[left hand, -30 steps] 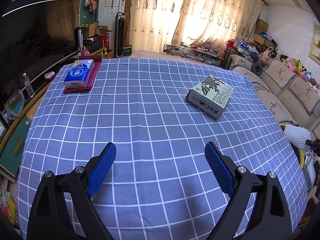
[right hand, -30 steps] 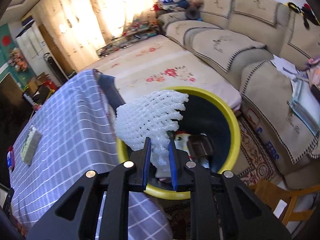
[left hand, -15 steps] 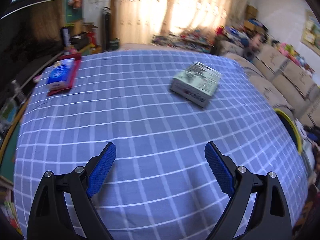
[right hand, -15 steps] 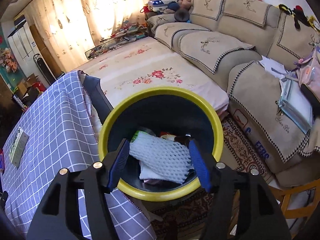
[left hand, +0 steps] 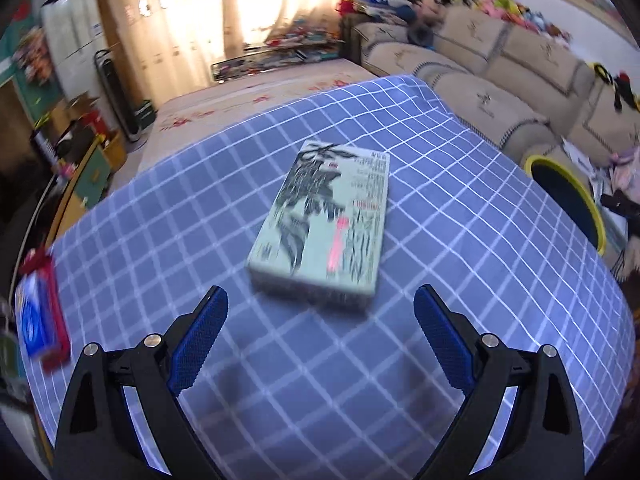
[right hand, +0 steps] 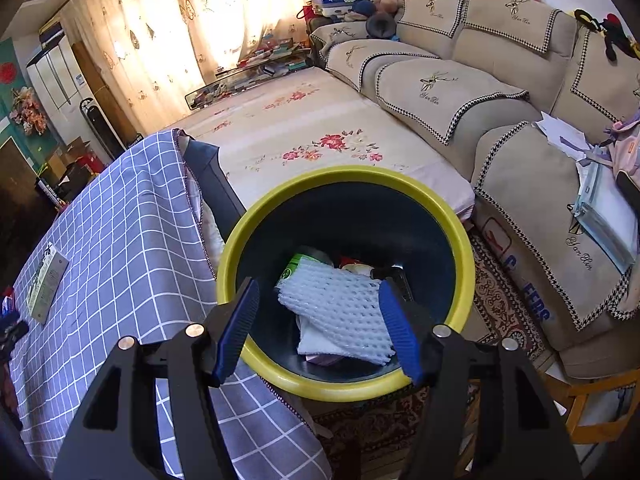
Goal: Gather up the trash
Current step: 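Grasp the green-white printed box with the left gripper, then carry the printed box over the bin and open the left gripper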
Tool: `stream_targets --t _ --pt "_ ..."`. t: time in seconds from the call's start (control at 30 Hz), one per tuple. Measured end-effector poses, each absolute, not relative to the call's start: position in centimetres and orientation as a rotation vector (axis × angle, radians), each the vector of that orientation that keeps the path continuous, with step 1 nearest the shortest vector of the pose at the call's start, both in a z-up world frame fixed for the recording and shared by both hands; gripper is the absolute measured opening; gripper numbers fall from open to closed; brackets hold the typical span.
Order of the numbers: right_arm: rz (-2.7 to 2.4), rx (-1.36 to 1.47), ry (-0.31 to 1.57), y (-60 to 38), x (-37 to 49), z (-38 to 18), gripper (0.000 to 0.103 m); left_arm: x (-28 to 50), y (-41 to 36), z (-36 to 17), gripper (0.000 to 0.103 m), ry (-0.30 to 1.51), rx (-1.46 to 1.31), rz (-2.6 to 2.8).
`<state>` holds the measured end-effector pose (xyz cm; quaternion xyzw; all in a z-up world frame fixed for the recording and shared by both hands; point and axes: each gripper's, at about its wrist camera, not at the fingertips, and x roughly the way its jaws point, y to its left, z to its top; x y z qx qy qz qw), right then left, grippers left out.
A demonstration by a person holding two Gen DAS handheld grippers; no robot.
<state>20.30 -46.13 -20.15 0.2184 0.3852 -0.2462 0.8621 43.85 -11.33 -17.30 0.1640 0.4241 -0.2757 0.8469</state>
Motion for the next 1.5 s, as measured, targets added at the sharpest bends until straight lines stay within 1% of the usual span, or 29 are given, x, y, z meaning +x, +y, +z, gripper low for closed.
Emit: stream_targets --t 0.17,0.3,0.6,0.8,0.87,1.0,1.27,1.4,1.5 --pt "-0.526 0.460 0.812 -46.5 20.5 -20.4 0.059 46.8 -13.2 -17.4 0.093 0.897 0.394 -0.597" --pt "-0.529 0.462 0.820 -46.6 20.7 -20.6 0.060 48.8 -14.3 -18.2 0.093 0.944 0.384 -0.640" --pt "-0.520 0.461 0.837 -46.5 21.3 -21.2 0.059 50.3 -16.8 -20.6 0.094 0.997 0.422 -0.662" --pt "-0.514 0.457 0.844 -46.2 21.6 -21.4 0.059 50.8 -17.3 -20.7 0.093 0.986 0.414 -0.664" --pt "-0.512 0.458 0.845 -46.3 21.6 -21.4 0.059 51.0 -17.6 -20.8 0.091 0.982 0.413 -0.665" --pt "-0.507 0.461 0.843 -46.3 21.6 -21.4 0.060 50.9 -17.7 -20.5 0.075 0.967 0.399 -0.662" --pt "-0.495 0.477 0.812 -46.9 20.3 -20.8 0.059 48.7 -17.8 -19.5 0.073 0.955 0.415 -0.649" --pt "-0.493 0.491 0.785 -47.7 19.1 -20.3 0.059 45.9 -19.2 -17.7 0.073 0.920 0.426 -0.666" --pt "-0.491 0.503 0.768 -48.6 17.9 -20.0 0.059 42.6 -21.7 -15.7 0.073 0.893 0.446 -0.711"
